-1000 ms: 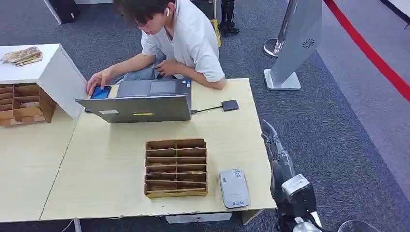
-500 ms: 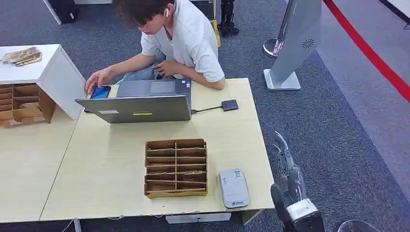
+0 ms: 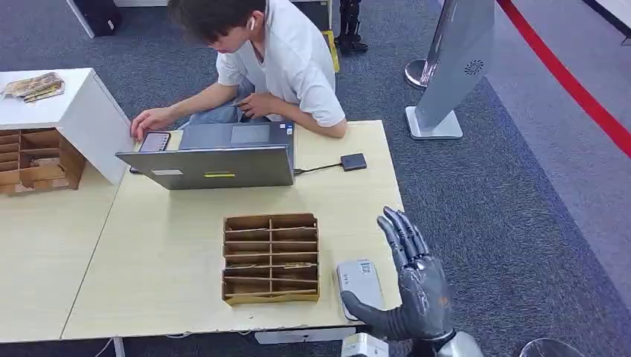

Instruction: Pass the card to the sensor for recognition and then transmit it.

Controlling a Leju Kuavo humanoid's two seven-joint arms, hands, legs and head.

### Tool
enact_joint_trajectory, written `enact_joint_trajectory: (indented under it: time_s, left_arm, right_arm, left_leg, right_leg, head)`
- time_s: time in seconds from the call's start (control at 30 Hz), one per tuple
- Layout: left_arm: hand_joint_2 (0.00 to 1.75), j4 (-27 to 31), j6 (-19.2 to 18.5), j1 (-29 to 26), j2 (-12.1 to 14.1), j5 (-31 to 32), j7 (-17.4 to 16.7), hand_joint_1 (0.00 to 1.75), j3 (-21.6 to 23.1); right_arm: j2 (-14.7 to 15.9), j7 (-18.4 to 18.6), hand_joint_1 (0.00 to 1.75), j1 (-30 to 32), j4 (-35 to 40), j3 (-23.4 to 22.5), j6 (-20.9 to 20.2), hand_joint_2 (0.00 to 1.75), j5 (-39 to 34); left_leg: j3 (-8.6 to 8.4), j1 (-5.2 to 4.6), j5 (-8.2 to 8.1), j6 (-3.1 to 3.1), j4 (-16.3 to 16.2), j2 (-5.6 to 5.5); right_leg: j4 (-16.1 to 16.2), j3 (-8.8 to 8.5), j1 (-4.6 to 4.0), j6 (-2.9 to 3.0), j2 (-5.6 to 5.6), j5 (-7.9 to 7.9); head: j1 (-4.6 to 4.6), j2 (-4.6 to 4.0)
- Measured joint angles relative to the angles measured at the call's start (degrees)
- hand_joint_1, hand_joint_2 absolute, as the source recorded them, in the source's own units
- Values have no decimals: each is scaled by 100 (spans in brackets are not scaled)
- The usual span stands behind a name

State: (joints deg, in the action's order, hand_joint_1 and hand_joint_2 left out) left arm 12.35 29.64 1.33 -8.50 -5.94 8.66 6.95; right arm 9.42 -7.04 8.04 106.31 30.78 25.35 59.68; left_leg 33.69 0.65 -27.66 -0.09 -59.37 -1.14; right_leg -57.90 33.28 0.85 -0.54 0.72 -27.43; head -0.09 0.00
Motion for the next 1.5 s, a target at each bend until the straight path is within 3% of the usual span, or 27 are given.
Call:
enact_joint_trajectory:
  time_s: [0.33, 0.5, 0.87, 1.5]
  left_arm:
    - [0, 2, -146, 13, -13, 553, -15, 0, 297]
    - [0, 140, -142, -19, -15, 826, -345, 0, 507]
    - [0, 420, -153, -96, -2, 1049, -540, 0, 621]
    - [0, 448, -291, -104, -9, 1362, -483, 0, 415]
  right_arm:
    - [-11, 843, 0, -631, -345, 713, -354, 175, 1197]
    - [-37, 1045, 0, -941, -596, 1011, -542, 175, 1409]
    - [-42, 1059, 0, -1204, -876, 1307, -601, 175, 1282]
    - [-46, 838, 0, -1346, -1174, 1641, -813, 175, 786]
  left_leg:
    - [0, 0, 1, 1, 0, 1]
    - [0, 0, 2, 0, 0, 0]
    - [1, 0, 3, -1, 0, -3]
    - [1, 0, 3, -1, 0, -3]
  right_leg:
    - [0, 0, 0, 0, 0, 0]
    - [-1, -1, 0, 0, 0, 1]
    - [-1, -1, 0, 0, -1, 0]
    - [-1, -1, 0, 0, -1, 0]
  head:
    - [0, 0]
    - [0, 0]
    - [0, 0]
    - [0, 0]
